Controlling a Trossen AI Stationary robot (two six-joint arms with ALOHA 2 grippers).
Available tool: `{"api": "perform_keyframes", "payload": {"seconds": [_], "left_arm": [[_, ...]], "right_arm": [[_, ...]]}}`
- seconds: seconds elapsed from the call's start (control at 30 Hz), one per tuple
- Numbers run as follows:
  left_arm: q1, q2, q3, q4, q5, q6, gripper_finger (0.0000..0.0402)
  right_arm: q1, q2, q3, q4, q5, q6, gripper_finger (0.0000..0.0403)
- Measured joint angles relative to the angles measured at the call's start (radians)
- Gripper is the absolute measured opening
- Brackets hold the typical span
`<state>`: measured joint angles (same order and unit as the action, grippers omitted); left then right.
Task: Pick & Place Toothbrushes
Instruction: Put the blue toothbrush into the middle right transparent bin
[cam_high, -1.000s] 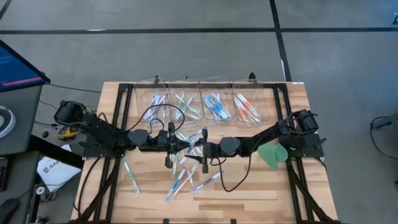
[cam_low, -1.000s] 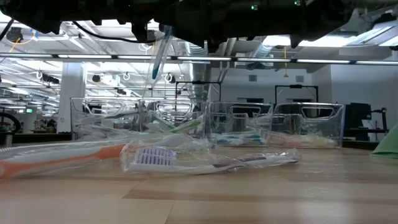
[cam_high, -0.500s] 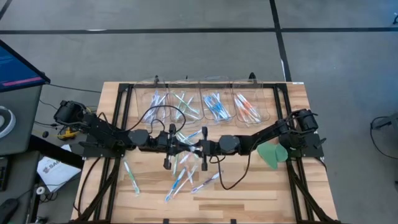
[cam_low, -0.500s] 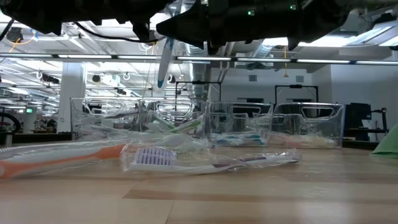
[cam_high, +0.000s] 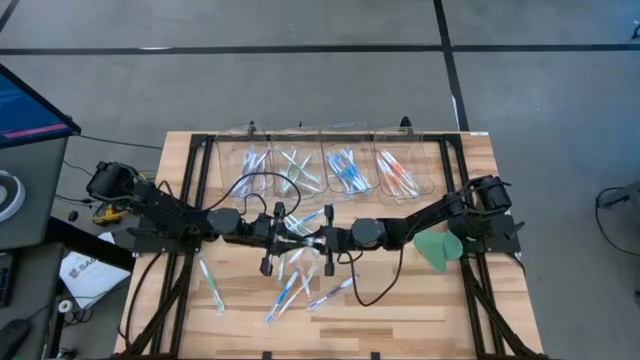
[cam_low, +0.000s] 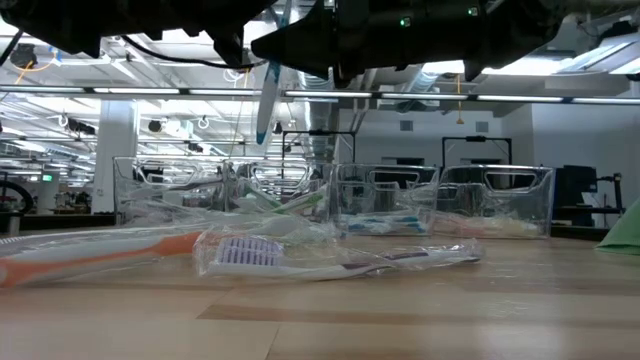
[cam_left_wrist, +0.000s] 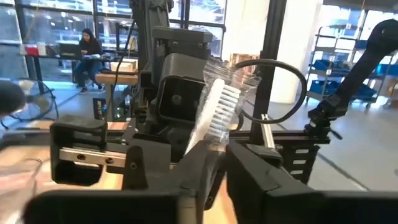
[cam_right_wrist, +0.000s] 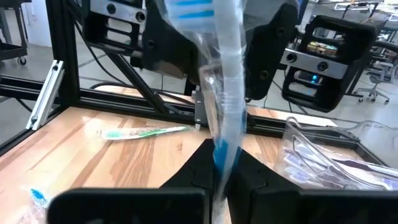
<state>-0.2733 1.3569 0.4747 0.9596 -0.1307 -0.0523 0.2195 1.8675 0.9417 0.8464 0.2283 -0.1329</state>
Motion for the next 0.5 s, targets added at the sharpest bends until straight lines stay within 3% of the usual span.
{"api": "perform_keyframes", "payload": {"seconds": [0.3,0.5], "left_arm": [[0.000,0.000,0.000,-0.001,0.000,-0.059,0.0151],[-0.001,0.000,0.000,-0.002,-0.015,-0.035,0.0183]], "right_arm": [[0.000,0.000,0.000,-0.012,0.002,-0.005,0.0012],[0.003,-0.004,0.000,-0.081,0.002,0.018,0.0013]]}}
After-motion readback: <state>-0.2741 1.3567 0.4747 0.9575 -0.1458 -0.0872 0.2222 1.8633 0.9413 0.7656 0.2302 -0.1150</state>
